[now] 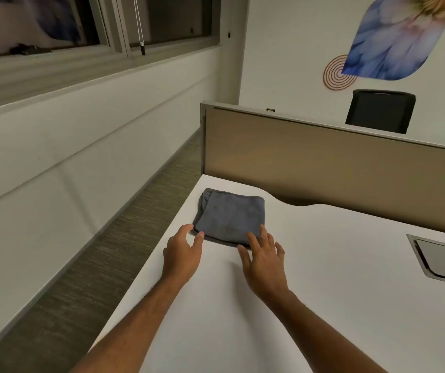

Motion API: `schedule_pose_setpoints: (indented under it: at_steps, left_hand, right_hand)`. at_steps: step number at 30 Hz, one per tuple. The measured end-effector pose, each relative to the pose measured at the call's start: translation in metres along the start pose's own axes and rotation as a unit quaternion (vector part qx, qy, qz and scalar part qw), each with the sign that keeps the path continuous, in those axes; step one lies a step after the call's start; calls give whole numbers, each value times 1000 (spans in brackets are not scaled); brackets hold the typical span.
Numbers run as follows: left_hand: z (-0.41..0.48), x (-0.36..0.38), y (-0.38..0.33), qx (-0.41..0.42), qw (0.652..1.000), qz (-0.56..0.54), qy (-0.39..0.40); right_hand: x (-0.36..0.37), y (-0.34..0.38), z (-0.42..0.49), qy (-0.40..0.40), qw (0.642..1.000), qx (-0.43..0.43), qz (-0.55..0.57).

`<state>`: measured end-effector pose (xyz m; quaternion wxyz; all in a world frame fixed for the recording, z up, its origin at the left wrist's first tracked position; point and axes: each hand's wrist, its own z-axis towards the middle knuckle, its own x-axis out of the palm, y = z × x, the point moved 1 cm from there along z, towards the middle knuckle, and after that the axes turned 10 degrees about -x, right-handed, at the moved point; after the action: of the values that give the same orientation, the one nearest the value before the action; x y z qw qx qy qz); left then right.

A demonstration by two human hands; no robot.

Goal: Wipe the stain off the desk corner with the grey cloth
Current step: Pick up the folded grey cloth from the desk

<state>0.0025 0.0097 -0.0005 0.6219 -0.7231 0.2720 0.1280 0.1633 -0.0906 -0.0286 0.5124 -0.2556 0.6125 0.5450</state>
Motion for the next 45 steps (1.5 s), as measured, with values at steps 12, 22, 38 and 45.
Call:
schedule_pose_setpoints:
  at_steps: [12,22,38,45]
  left_hand:
    - [36,29,7,-80,992,-86,39]
    - [52,28,-1,-182,958,-217,43]
    - [36,32,2,-177,968,-180,-8]
    - [17,25,5,-200,956,-206,57]
  right_hand:
    - [12,-12,31,-40,995,56,77]
    - [2,-8,45,-146,893,200,376]
    - [-8,13,3,-160,878,208,399]
    - [-5,9,-30,-184,885,216,369]
